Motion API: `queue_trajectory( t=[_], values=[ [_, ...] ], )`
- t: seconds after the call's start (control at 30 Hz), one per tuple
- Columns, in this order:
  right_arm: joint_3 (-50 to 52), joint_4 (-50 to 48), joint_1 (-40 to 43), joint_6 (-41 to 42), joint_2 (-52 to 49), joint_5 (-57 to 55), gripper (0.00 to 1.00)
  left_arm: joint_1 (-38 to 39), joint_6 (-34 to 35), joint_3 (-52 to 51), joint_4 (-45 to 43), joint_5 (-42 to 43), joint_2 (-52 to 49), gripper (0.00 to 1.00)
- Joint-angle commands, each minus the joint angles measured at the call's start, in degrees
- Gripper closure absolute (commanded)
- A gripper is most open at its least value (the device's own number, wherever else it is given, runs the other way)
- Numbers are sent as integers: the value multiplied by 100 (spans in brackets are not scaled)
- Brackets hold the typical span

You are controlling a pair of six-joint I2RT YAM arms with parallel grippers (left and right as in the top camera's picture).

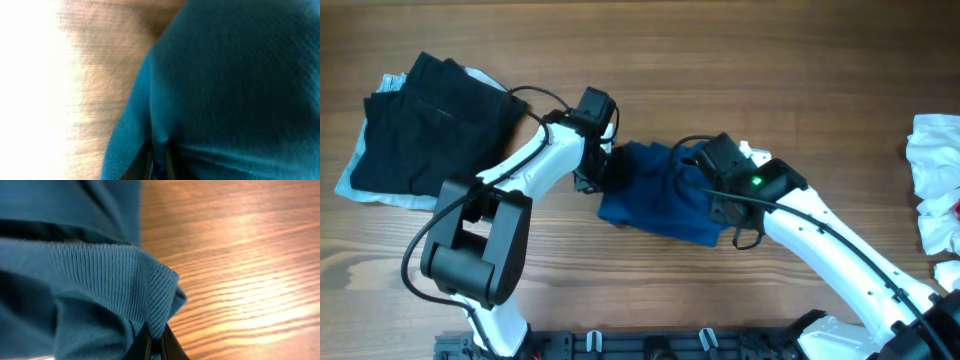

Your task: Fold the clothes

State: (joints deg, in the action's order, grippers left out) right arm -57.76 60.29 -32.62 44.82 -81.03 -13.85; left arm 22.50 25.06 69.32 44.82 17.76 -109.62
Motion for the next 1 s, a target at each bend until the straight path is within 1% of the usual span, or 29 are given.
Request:
queue_trajectory(
  t=[0.0,0.07,0.13,0.23,0.33,0.43,0.5,0.53,0.57,0.63,0.67,0.7,0.77,0.8,0.83,0.9,0.97],
  values=[
    [496,96,9,234,-24,-184,93,50,136,-411,208,-302,-98,96],
    [774,83,9,520,-24,-170,92,55,245,-544,332,-282,-98,96],
    [922,22,9,634,-24,-142,91,55,240,-608,509,-258,-96,96],
    [951,-42,9,579,-15,-133,90,55,240,-612,850,-264,-70,96],
    [911,-98,9,420,-4,-144,88,55,238,-610,990,-293,229,96],
    [728,-114,9,422,37,-289,86,39,400,-610,964,-704,841,96],
    [549,-116,28,420,136,-400,85,-4,568,-610,968,-1152,1283,92],
    [428,-142,68,420,227,-496,77,-46,568,-610,953,-1252,1478,85],
    [313,-273,127,345,317,-590,61,-127,597,-610,914,-1338,1729,74],
    [225,-935,289,-396,409,-501,51,-264,835,-610,699,-1331,1967,64],
    [225,-1416,417,-994,409,-240,46,-319,907,-610,483,-1279,2013,60],
    [225,-1668,518,-1266,372,-26,43,-328,907,-610,356,-1196,2011,60],
    [227,-2017,811,-1515,245,317,36,-321,857,-610,109,-887,1926,61],
    [227,-2153,1014,-1539,129,518,35,-289,695,-610,-57,-627,1825,61],
    [225,-2306,1211,-1661,7,796,35,-258,610,-610,-129,-555,1749,61],
    [225,-2669,1574,-2076,-289,1499,35,-177,509,-612,-232,-560,1526,60],
    [227,-2935,1757,-2468,-529,2044,35,-138,321,-612,-356,-564,1296,58]
  ],
)
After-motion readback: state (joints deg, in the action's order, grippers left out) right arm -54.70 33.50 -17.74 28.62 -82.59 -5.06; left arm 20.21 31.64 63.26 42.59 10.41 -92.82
